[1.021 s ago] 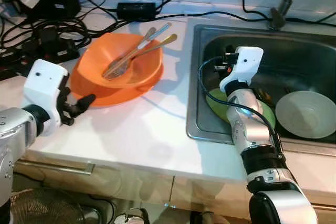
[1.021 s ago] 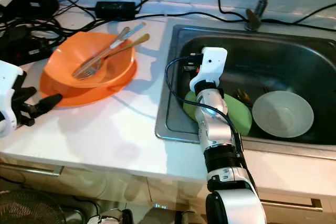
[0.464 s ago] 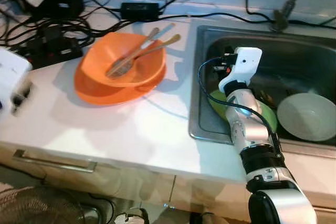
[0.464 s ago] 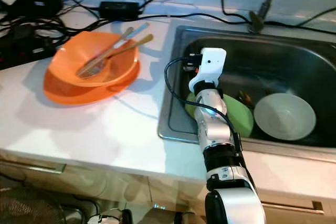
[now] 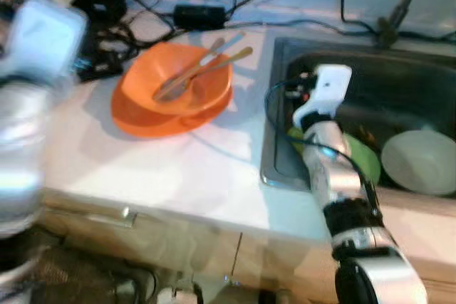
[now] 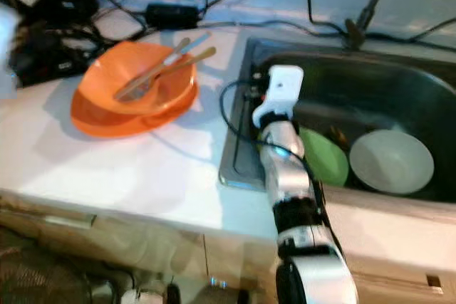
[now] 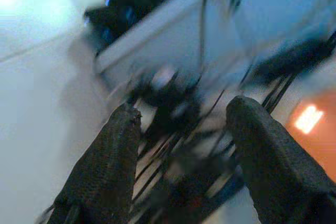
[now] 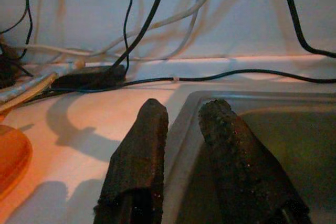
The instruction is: Kitchen organization
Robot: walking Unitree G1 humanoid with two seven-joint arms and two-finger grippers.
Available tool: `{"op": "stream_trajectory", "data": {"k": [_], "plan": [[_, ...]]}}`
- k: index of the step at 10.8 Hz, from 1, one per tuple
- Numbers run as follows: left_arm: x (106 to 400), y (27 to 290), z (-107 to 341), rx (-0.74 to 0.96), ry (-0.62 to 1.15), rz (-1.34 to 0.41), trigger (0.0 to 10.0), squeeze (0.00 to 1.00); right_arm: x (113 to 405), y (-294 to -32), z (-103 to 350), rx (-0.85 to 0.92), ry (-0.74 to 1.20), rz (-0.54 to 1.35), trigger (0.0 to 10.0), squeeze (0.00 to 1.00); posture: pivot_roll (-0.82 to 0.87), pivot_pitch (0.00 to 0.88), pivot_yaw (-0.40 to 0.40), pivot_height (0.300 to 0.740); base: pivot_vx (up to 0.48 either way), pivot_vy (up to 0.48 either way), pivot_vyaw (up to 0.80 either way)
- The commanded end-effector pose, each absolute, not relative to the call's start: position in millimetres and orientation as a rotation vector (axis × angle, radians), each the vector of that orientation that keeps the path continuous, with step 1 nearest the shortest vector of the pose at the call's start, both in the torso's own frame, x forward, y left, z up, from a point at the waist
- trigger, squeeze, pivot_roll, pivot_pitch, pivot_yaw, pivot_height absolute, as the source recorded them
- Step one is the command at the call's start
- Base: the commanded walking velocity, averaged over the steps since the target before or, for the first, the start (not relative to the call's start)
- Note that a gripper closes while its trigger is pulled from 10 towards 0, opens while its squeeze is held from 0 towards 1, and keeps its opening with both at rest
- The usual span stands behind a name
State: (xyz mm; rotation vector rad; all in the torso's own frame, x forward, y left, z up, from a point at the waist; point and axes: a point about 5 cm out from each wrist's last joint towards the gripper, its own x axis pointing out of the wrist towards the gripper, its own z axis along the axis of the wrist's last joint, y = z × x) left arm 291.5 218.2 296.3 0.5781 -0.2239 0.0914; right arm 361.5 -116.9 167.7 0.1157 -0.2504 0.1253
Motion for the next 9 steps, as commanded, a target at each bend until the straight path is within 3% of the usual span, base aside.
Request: {"op": "stream_trajectory", "data": {"k": [1, 4, 9], "plan": [[301, 203, 291, 0.52, -0.243, 0.017, 10.0, 0.0, 361, -120, 166, 0.127, -0.253, 0.108, 10.0, 0.0, 0.16, 0.054, 0.022, 0.74, 0.0, 0.0, 0.0], [325, 145, 262, 0.22, -0.264, -0.248, 10.0, 0.0, 361, -124, 168, 0.125, -0.263, 0.089, 10.0, 0.0, 0.14, 0.06, 0.027, 0.74, 0.0, 0.0, 0.0], [321, 105, 251, 0.046, -0.444, -0.322, 10.0, 0.0, 361, -143, 220, 0.102, -0.437, 0.05, 10.0, 0.0, 0.1, 0.08, 0.026, 0.74, 0.0, 0.0, 0.0]]}}
